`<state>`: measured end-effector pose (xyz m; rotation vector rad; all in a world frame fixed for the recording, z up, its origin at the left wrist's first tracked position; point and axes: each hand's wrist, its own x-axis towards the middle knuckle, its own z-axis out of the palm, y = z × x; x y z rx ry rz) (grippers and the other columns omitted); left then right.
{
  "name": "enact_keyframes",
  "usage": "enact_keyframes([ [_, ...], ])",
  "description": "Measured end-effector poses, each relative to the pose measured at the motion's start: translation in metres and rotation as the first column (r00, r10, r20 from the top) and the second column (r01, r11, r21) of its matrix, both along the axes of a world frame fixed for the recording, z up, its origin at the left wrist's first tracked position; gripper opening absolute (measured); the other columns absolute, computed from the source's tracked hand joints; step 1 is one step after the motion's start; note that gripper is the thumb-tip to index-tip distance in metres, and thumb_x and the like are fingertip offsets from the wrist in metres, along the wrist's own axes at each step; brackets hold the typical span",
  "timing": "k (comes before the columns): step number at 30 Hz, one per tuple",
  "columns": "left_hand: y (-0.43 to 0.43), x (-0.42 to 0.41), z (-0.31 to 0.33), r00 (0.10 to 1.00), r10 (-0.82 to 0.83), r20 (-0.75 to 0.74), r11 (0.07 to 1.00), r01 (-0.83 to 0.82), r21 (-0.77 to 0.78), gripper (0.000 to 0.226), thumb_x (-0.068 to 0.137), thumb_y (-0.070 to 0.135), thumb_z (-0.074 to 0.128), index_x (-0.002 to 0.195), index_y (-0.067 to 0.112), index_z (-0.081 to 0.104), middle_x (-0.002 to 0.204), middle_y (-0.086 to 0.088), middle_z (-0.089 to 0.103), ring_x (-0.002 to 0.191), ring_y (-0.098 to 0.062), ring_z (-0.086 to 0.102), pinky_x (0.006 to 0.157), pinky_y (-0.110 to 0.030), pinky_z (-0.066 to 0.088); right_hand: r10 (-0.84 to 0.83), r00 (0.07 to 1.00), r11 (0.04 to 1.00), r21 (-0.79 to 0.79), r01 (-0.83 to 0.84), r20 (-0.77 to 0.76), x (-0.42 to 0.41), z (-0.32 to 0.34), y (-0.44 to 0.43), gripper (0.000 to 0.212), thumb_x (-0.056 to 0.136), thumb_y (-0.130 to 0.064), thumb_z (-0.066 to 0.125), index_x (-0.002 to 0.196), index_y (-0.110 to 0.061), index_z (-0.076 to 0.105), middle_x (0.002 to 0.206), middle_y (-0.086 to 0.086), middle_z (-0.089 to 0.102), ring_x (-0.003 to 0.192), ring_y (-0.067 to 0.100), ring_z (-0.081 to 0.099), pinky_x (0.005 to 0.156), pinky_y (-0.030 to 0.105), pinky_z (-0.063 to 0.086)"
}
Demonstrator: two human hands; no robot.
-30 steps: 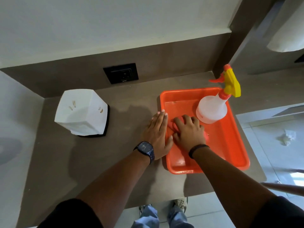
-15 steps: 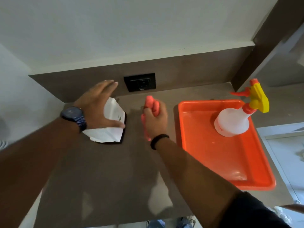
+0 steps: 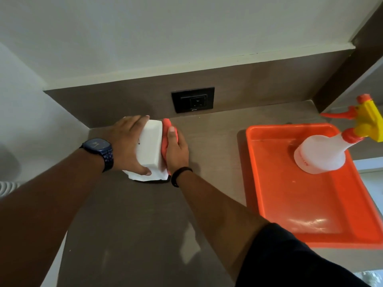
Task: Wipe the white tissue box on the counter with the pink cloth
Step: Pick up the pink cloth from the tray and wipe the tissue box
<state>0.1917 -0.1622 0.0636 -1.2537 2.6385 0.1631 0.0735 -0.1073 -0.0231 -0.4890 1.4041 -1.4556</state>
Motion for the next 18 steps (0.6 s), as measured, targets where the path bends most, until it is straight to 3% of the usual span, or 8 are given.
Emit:
enact_keyframes([
  [5,-0.001,0.001,-0.003,1.000,0.003,-0.012,1.000,-0.002,0.013,0.141,0.038,0.061,0.088,0.147,0.010,0.014,0.150,-0.012,0.027,0.134,-0.032,0.027,0.110,-0.046,0.026,-0.036,0.997,0.992,0.122,0.027,0.066,0.016,-0.006,0.024,0.046,0.094,-0.053,0.049,0.133,-0.031,0.059,0.137,0.001,0.059,0.127,0.021,0.055,0.111,0.049,0.043],
  [10,-0.002,0.003,-0.005,1.000,0.010,-0.027,1.000,-0.010,0.005,0.141,0.035,0.064,0.086,0.146,0.010,0.018,0.149,-0.015,0.031,0.134,-0.034,0.030,0.110,-0.048,0.028,-0.144,0.989,0.989,0.039,0.143,0.025,0.030,0.000,0.040,0.034,0.095,-0.043,0.056,0.125,-0.030,0.064,0.129,-0.004,0.065,0.121,0.014,0.059,0.107,0.046,0.048],
  [14,-0.003,0.003,-0.004,1.000,-0.003,-0.018,1.000,0.003,0.006,0.143,0.033,0.067,0.085,0.146,0.009,0.018,0.149,-0.015,0.031,0.135,-0.033,0.029,0.111,-0.047,0.029,-0.115,0.991,0.993,-0.037,0.113,-0.075,0.016,0.013,0.010,0.034,0.097,-0.039,0.055,0.125,-0.023,0.065,0.129,0.003,0.065,0.121,0.019,0.059,0.107,0.048,0.047],
  [18,-0.001,0.003,-0.004,1.000,0.004,-0.029,1.000,-0.004,-0.006,0.142,0.035,0.063,0.086,0.146,0.011,0.017,0.150,-0.012,0.029,0.136,-0.032,0.027,0.111,-0.045,0.027,-0.034,0.999,0.999,0.026,0.033,0.012,-0.003,0.007,-0.012,0.029,0.099,-0.035,0.053,0.116,-0.020,0.071,0.111,-0.003,0.073,0.112,0.017,0.065,0.109,0.045,0.047],
])
